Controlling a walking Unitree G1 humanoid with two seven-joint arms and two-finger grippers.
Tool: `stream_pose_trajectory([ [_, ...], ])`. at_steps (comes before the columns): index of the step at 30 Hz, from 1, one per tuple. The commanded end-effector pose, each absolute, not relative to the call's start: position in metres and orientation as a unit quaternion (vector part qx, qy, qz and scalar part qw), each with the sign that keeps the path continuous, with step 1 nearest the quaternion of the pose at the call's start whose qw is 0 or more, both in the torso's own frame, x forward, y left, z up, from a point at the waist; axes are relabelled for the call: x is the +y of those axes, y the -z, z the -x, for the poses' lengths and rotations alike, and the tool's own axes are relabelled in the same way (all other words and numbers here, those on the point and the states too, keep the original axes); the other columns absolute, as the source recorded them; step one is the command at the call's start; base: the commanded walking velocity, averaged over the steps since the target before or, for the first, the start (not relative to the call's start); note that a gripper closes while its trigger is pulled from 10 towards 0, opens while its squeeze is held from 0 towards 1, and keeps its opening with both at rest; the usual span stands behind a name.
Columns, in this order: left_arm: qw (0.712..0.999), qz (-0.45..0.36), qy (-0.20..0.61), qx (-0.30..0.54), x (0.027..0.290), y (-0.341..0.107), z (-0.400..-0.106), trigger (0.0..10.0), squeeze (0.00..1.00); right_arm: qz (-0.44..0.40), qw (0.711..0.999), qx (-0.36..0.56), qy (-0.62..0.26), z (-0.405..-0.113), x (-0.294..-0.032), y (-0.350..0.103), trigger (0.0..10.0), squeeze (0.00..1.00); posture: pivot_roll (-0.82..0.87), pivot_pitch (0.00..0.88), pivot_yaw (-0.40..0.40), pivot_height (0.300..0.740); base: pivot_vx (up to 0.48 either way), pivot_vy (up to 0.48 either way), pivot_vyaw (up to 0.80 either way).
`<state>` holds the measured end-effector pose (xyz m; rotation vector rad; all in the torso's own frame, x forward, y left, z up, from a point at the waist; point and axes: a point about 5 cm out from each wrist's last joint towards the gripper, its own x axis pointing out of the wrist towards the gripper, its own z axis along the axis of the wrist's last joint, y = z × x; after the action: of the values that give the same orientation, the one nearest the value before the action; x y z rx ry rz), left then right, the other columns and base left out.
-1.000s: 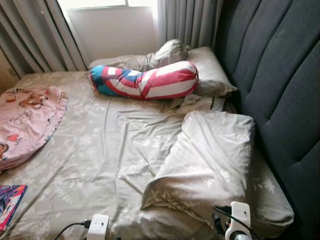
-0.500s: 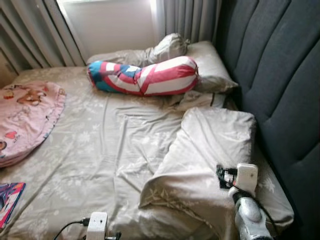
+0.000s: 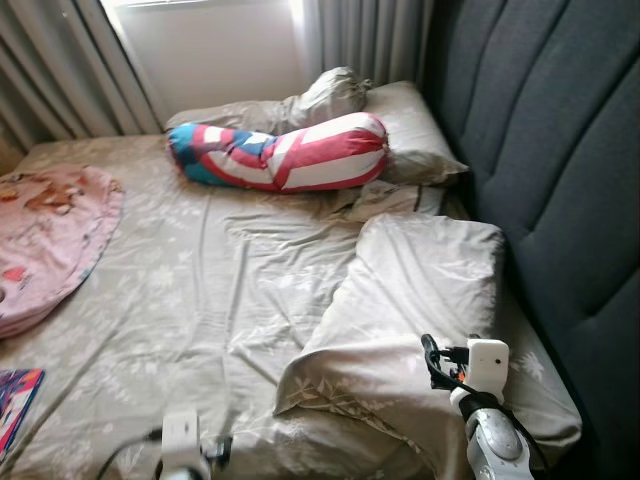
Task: Clean up the room
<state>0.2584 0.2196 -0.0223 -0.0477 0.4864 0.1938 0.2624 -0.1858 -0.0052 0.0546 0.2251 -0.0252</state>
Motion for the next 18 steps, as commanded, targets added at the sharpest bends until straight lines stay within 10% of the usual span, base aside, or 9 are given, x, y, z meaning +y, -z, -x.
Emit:
stream_pose_trajectory([
  [1, 0.969, 0.018, -0.120, 0.216, 0.231, 0.015, -0.261, 10.0, 0.00, -0.031, 0.991, 0.125, 0.021, -0.258, -0.191, 0.009, 10.0, 0.00, -0.14, 0.000, 0.014, 0.740, 0.000, 0.000, 0.00],
  [18, 0.989, -0.003, -0.087, 0.123, 0.215, 0.011, -0.245, 10.0, 0.00, -0.029, 0.991, 0.129, 0.023, -0.242, -0.214, 0.014, 10.0, 0.00, -0.09, 0.000, -0.075, 0.740, 0.000, 0.000, 0.00],
])
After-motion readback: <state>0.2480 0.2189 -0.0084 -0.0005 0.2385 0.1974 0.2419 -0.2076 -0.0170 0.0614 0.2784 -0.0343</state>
